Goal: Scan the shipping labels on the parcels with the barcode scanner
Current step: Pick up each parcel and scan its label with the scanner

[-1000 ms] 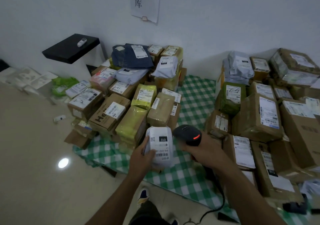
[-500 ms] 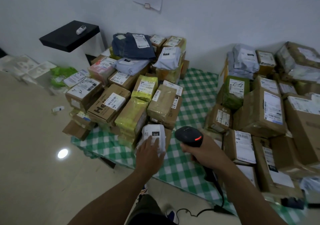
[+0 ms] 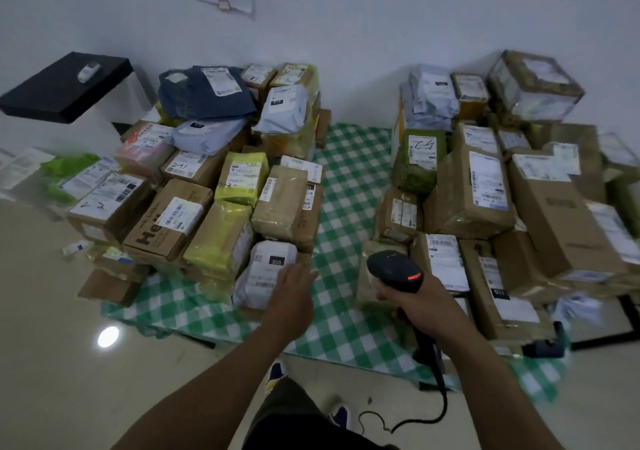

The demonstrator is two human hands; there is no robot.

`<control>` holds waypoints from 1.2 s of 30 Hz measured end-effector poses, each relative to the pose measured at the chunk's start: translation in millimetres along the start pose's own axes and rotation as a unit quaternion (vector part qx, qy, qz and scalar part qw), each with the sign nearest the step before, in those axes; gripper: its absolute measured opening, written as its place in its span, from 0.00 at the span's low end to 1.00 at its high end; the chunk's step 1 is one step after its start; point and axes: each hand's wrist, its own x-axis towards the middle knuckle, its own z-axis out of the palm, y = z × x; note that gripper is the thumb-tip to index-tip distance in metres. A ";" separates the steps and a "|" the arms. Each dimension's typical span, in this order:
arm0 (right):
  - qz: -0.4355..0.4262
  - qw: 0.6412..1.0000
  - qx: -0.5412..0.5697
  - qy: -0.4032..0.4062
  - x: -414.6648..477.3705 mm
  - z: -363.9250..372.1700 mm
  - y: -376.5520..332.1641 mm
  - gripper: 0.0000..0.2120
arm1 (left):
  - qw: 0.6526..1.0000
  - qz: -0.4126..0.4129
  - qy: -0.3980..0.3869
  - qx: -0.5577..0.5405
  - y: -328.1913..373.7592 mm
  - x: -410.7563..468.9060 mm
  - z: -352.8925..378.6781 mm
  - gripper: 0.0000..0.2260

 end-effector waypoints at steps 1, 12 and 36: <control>0.008 1.000 0.007 0.013 -1.1 -6.9 3.8 0.12 | 0.999 0.012 -0.020 -0.039 20.0 3.3 3.3 0.23; 0.042 0.997 0.034 0.063 -8.9 -43.6 42.7 0.08 | 0.852 -0.240 -0.183 -0.427 101.6 63.7 51.2 0.24; -0.063 0.966 0.193 0.162 4.2 14.2 -0.7 0.18 | 0.757 -0.120 -0.013 -0.642 80.5 3.4 -52.4 0.17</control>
